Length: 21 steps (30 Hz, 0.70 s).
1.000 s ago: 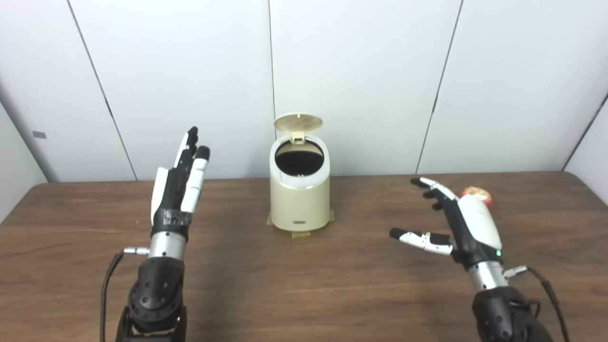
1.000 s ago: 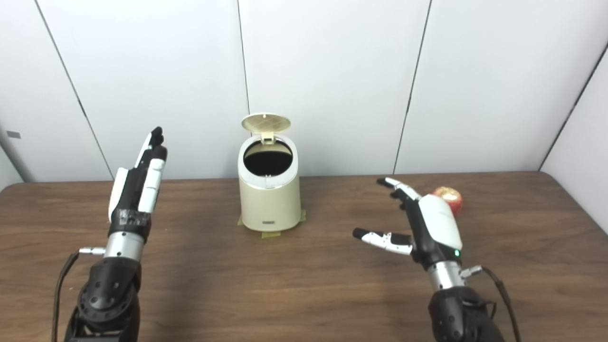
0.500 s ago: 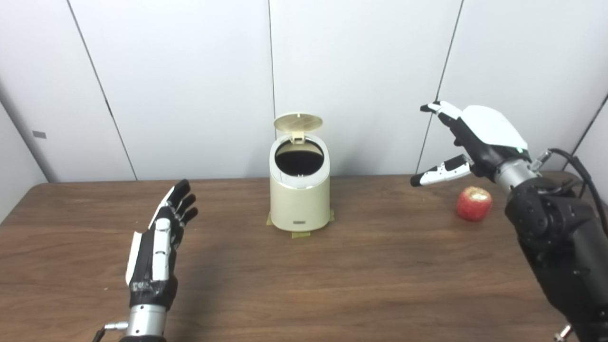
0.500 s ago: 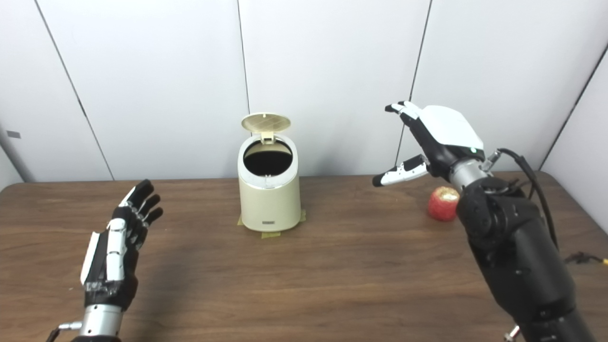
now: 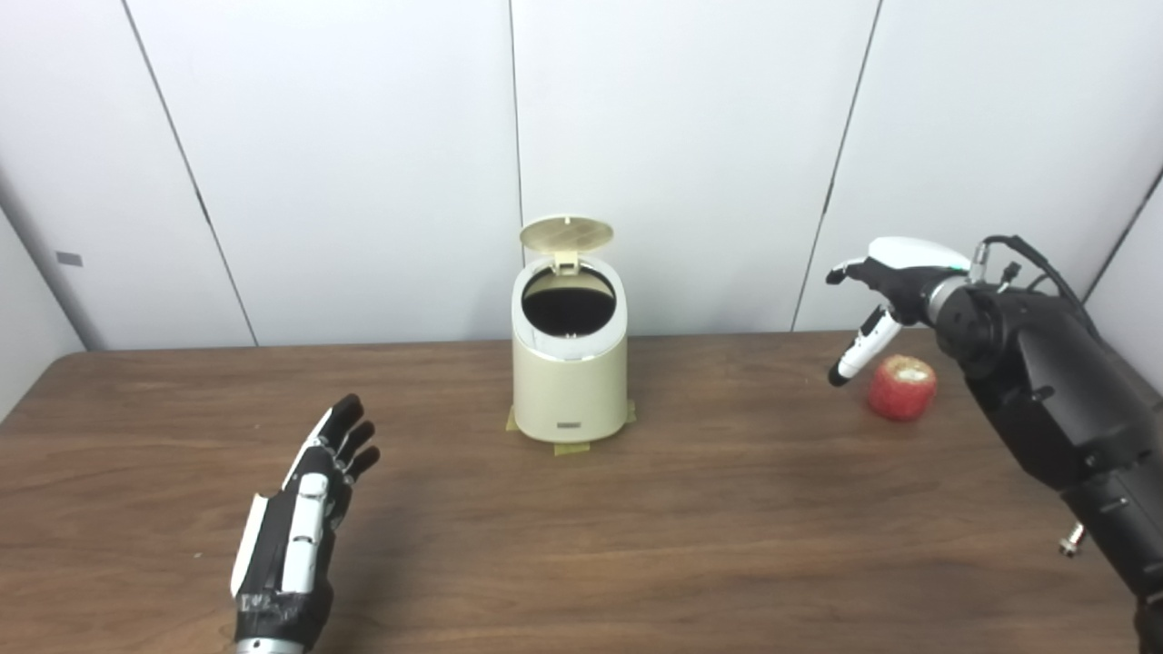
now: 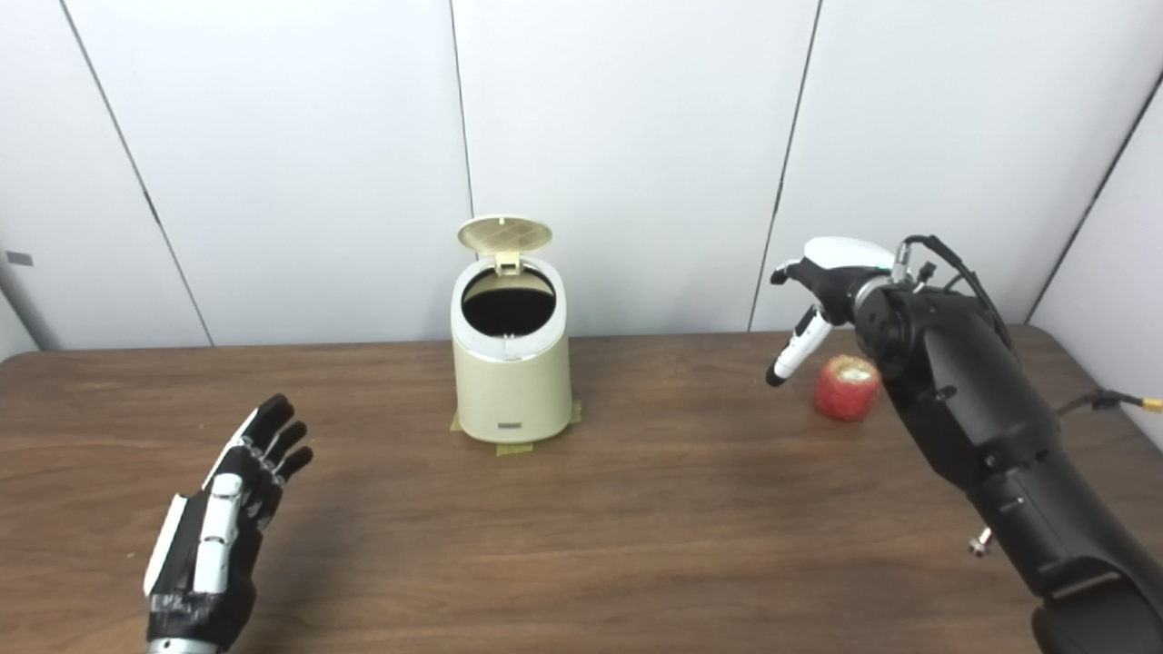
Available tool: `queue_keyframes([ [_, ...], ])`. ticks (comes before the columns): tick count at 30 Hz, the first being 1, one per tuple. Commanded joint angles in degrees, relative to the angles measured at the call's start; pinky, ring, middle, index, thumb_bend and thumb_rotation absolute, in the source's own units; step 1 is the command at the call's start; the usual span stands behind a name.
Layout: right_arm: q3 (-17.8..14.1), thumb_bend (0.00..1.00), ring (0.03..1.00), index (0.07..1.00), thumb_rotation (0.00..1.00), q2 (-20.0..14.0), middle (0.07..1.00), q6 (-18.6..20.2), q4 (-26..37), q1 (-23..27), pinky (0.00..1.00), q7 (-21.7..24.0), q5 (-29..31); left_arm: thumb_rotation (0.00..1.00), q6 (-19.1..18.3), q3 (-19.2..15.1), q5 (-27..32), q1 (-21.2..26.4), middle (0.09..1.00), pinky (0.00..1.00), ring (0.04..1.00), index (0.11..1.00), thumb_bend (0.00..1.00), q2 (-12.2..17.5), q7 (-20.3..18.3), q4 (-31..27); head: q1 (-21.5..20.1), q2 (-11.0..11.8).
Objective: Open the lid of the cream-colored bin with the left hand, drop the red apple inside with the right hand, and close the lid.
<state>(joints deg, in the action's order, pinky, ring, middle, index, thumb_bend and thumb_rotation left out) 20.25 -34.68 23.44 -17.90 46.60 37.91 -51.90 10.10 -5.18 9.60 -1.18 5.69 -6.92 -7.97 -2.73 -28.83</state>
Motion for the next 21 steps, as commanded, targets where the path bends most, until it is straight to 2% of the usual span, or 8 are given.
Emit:
queue_keyframes([
  [1,0.29,1.00,0.839,0.857,0.31,-1.37,0.926,-1.14,-1.43,3.93,0.66,-1.56,-0.72,0.88,2.16,0.08,0.26,1.47,0.960,0.91,0.939,0.924,0.33,0.24,-0.19,-1.24,-0.09,0.00],
  [4,1.93,1.00,0.822,0.851,0.34,-1.58,0.901,-2.78,-5.28,4.19,0.62,-4.23,-1.54,0.88,1.79,0.27,0.23,1.56,0.963,0.91,0.944,0.928,0.32,0.50,-0.47,-1.30,-0.09,0.00],
  [9,3.98,0.99,0.926,0.860,0.35,-2.24,0.946,-4.02,-9.26,4.49,0.71,-6.30,-2.23,0.87,1.52,0.40,0.04,1.68,0.967,0.91,0.946,0.929,0.30,0.69,-0.63,-1.53,-0.17,-0.14],
  [14,3.94,0.95,0.917,0.855,0.30,-2.42,0.950,-4.08,-11.81,4.17,0.71,-7.08,-1.23,0.86,1.55,0.49,-0.17,1.68,0.970,0.91,0.946,0.931,0.30,0.78,-0.49,-1.69,-0.16,-0.18],
  [15,3.65,0.93,0.900,0.859,0.29,-2.38,0.958,-4.11,-12.41,4.04,0.67,-7.06,-0.61,0.86,1.63,0.53,-0.21,1.67,0.971,0.91,0.948,0.933,0.30,0.86,-0.55,-1.72,-0.03,-0.21],
  [16,3.46,0.91,0.828,0.861,0.26,-2.33,0.936,-3.98,-12.88,3.91,0.59,-6.94,-0.17,0.87,1.68,0.53,-0.25,1.66,0.973,0.91,0.949,0.936,0.30,0.91,-0.57,-1.72,-0.03,-0.21],
  [17,3.29,0.90,0.813,0.864,0.26,-2.26,0.935,-3.87,-13.28,3.79,0.57,-6.93,0.24,0.87,1.70,0.54,-0.28,1.66,0.973,0.91,0.949,0.935,0.30,0.95,-0.59,-1.73,-0.03,-0.21],
  [21,3.47,0.91,0.808,0.872,0.27,-2.03,0.922,-5.26,-17.43,3.81,0.59,-8.98,1.65,0.84,1.44,0.68,-2.03,1.58,0.966,0.90,0.944,0.928,0.31,1.04,-0.12,-2.32,0.23,-0.27],
])
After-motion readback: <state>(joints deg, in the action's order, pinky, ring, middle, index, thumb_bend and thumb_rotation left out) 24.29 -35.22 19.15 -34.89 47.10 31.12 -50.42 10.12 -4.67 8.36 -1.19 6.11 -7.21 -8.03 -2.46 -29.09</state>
